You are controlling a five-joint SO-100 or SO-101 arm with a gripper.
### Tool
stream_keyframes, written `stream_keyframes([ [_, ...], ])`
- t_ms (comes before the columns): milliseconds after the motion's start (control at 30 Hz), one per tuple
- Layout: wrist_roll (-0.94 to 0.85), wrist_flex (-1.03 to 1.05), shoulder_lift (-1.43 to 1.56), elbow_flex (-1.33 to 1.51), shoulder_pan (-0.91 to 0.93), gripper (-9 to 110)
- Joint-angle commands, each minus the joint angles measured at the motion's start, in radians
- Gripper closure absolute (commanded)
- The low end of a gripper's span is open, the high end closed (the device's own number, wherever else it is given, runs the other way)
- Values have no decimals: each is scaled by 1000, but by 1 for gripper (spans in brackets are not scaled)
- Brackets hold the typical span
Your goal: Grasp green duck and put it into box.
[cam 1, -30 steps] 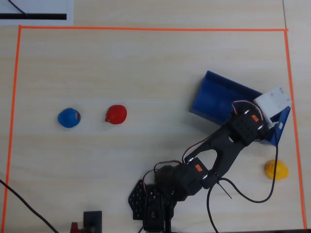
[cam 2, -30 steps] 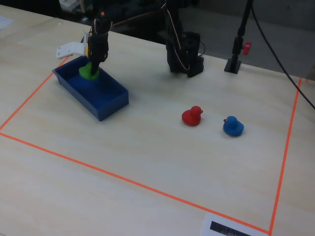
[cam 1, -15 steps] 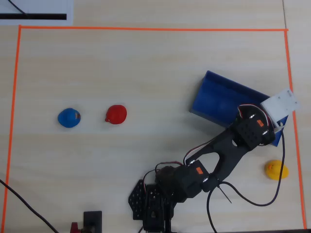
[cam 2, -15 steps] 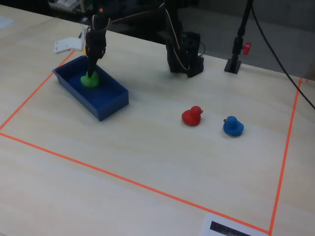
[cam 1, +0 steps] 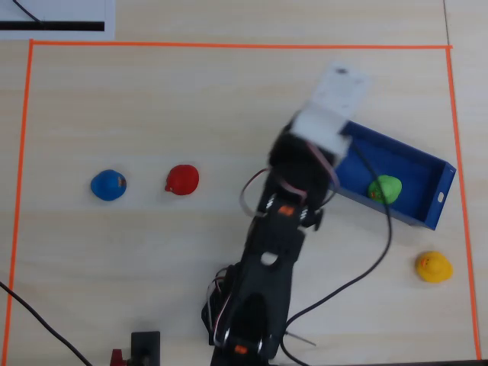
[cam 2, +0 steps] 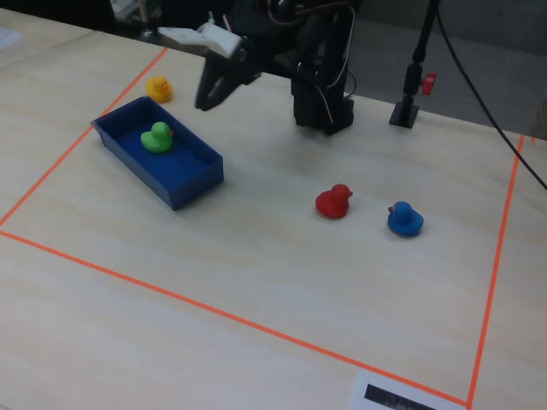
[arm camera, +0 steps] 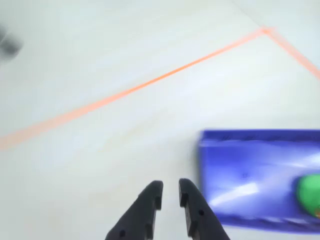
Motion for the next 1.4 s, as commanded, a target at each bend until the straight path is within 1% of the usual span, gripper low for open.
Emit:
stream_keyframes([
  [0, -77, 69, 347, 316, -202, 101],
  [100, -130, 166, 457, 457, -247, 101],
  [200, -235, 232, 531, 595, -252, 101],
  [267, -267, 264, 575, 681, -253, 101],
  [533, -270, 324, 750, 916, -319, 101],
  [700, -270, 383, 808, 1014, -342, 101],
  [833, -270, 514, 861, 1020, -357, 101],
  [900, -230, 554, 891, 1020, -367, 101],
  [1367, -202, 560, 894, 1020, -344, 101],
])
